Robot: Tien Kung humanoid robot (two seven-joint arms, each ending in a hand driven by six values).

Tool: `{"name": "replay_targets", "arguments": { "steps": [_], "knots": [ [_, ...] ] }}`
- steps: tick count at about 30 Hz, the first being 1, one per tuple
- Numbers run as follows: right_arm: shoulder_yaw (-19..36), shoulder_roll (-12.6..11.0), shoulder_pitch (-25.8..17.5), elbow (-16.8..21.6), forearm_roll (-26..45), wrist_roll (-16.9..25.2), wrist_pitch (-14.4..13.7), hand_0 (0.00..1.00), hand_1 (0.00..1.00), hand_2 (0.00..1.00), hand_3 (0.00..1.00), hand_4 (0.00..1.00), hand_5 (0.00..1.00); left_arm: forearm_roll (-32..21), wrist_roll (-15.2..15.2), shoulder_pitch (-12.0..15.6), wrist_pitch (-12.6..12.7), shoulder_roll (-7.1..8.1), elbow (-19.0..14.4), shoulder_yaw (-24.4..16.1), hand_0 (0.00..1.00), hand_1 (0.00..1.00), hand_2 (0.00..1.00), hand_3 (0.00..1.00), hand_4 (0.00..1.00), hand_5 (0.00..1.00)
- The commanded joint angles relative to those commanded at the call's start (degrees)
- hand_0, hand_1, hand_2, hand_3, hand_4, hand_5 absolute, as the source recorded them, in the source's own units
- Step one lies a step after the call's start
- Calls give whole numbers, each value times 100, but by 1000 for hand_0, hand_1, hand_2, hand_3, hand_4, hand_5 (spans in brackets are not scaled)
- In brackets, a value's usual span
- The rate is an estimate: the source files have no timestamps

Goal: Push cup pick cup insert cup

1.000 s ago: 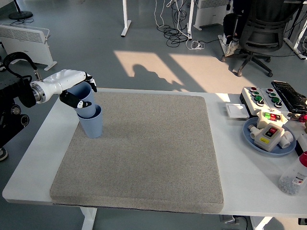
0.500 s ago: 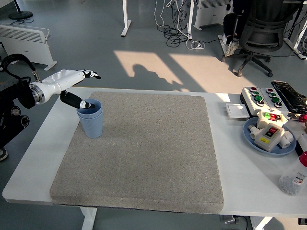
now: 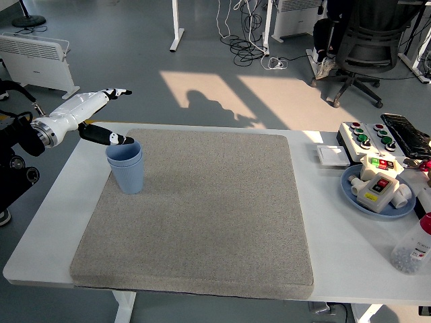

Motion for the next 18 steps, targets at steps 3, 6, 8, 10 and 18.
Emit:
{"name": "replay_targets", "arguments": {
  "steps": [3,6,8,10,18],
  "knots": [
    [21,8,-26,-2,-21,-6,-1,707,636,648,585,124,407,-386,175,497,-2,9,-396,-611,741,791,845,773,692,606],
    [31,14,-51,-4,-35,-9,2,707,636,648,585,124,407,-740,349,1044,-100,-48,-817,-1263,741,791,845,773,692,606],
    [33,20,-59,-5,-33,-10,0,707,636,648,584,123,407,-927,443,1424,-178,-106,-1056,-1740,710,743,774,675,632,724],
    [23,29,-70,-7,-11,-4,-4,707,636,648,584,123,407,-1218,560,1887,-288,-202,-1354,-2224,710,743,774,675,632,724],
    [-24,44,-63,-16,102,29,-22,707,636,648,584,124,407,-2759,739,3599,-631,-651,-2398,-4075,708,736,764,689,628,916]
  ]
}}
